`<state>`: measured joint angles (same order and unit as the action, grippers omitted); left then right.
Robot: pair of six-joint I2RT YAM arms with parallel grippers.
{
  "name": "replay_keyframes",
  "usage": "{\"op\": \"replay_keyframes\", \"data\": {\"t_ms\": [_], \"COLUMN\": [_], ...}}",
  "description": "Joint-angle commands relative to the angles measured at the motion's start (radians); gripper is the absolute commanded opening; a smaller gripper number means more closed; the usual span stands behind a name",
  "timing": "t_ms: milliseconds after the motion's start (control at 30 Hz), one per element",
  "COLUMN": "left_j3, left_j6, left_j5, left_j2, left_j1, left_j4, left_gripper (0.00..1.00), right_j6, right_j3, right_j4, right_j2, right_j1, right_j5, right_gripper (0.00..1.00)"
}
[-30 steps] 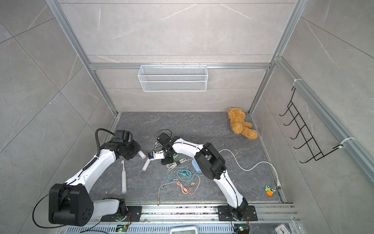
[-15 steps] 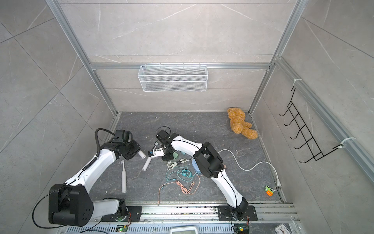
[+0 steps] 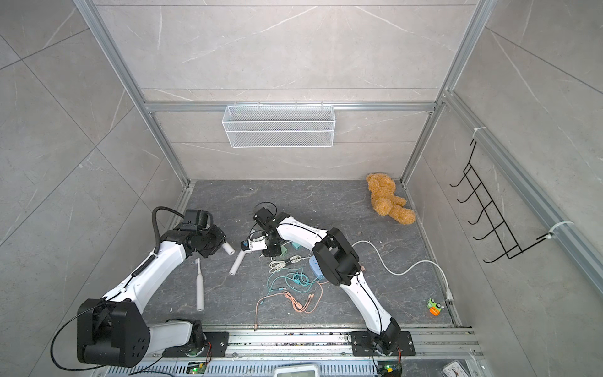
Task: Charge the electric toothbrush
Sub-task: Pick up the charging cable from the center of the board.
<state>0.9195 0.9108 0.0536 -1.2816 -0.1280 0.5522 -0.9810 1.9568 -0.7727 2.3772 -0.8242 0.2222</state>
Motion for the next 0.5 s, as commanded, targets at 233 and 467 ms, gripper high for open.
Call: {"op": "replay_keyframes", "data": {"t_ms": [233, 467], "left_j3": [0.004, 0.002], "left_j6": [-0.023, -0.021], "left_j5": [-0.003, 0.004], "left_j2": [0.012, 0.006], "left_j1": [0.01, 0.013], "left_j4": [-0.011, -0.015], "left_gripper": [0.0, 0.0], "right_j6": [0.026, 0.057], "right_j3": [-0.003, -0.021], "right_j4": [-0.013, 0.024], "right_j2": [0.049, 0.049], "right_j1": [0.005, 0.004], "right_j5": [0.036, 0.079], "right_gripper": [0.24, 0.24]}}
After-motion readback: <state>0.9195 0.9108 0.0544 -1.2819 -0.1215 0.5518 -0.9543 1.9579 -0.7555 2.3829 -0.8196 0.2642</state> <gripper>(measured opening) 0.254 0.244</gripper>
